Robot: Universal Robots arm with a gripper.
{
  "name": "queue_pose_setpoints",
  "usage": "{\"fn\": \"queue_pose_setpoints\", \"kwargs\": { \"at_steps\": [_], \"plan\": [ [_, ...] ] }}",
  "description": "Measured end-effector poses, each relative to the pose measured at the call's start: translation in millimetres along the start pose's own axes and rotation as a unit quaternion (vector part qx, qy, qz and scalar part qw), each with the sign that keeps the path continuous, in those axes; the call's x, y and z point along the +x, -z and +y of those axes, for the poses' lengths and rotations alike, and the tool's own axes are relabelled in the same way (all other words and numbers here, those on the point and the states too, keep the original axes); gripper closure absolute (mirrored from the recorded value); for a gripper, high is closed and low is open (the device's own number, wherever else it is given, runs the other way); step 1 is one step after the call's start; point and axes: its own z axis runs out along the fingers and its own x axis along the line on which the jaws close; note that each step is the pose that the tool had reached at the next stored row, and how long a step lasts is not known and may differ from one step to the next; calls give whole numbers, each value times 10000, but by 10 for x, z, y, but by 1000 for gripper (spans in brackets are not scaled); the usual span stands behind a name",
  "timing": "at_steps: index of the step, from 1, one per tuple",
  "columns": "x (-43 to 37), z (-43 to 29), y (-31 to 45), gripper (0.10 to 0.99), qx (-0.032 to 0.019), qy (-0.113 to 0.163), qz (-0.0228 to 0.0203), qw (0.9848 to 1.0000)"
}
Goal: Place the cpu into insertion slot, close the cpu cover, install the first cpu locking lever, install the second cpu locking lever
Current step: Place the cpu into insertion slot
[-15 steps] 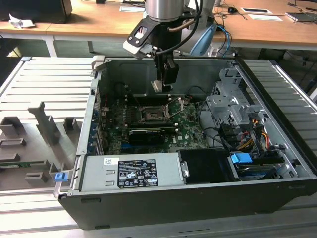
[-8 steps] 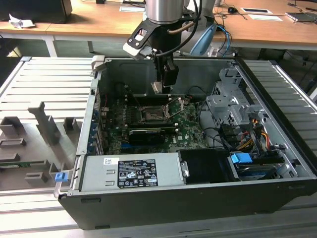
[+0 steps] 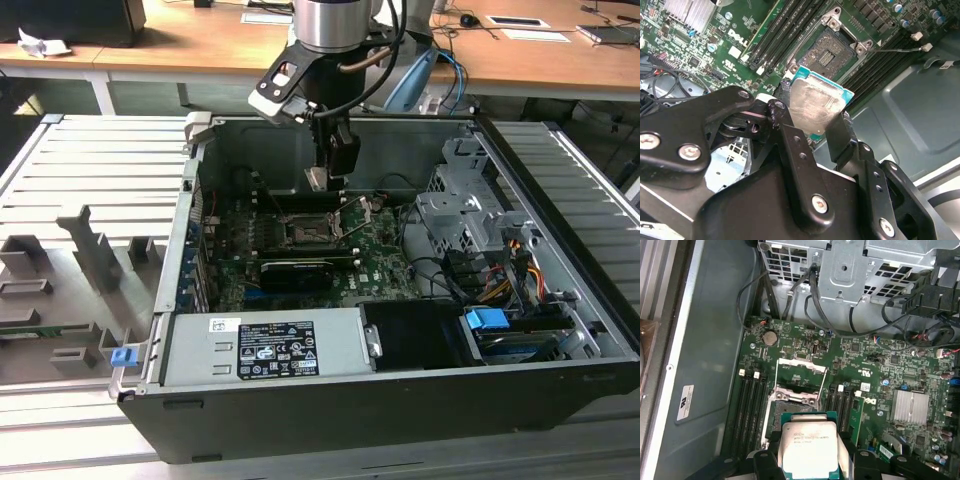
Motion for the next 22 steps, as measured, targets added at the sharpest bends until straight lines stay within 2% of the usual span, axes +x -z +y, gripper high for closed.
{"fn": "queue_pose_setpoints", "kwargs": {
  "at_steps": [22],
  "plan": [
    [-2, -7, -87, 561, 0, 1, 0, 10000]
  ]
}}
